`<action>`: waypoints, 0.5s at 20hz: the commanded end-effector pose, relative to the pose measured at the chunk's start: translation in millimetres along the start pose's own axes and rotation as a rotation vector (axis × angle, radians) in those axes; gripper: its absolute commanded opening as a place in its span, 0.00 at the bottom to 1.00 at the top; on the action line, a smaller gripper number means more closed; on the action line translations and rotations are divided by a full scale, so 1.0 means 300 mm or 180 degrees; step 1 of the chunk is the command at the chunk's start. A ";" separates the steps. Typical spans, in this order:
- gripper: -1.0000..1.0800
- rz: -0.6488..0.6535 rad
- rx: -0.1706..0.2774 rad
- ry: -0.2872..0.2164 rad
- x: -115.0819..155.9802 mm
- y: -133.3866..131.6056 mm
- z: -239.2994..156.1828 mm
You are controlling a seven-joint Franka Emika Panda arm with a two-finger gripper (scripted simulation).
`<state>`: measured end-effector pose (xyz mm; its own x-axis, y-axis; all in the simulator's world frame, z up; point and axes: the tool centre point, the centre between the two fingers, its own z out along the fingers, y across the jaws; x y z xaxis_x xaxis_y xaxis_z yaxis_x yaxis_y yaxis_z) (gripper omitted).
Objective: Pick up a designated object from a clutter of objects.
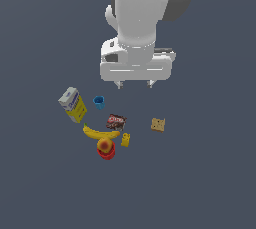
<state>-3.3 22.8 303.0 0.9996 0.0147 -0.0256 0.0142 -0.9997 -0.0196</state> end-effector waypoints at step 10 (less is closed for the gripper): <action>0.96 -0.0221 -0.0073 0.0032 -0.001 -0.038 -0.037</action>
<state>-3.3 32.1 312.5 0.9972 0.0728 -0.0165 0.0727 -0.9973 -0.0020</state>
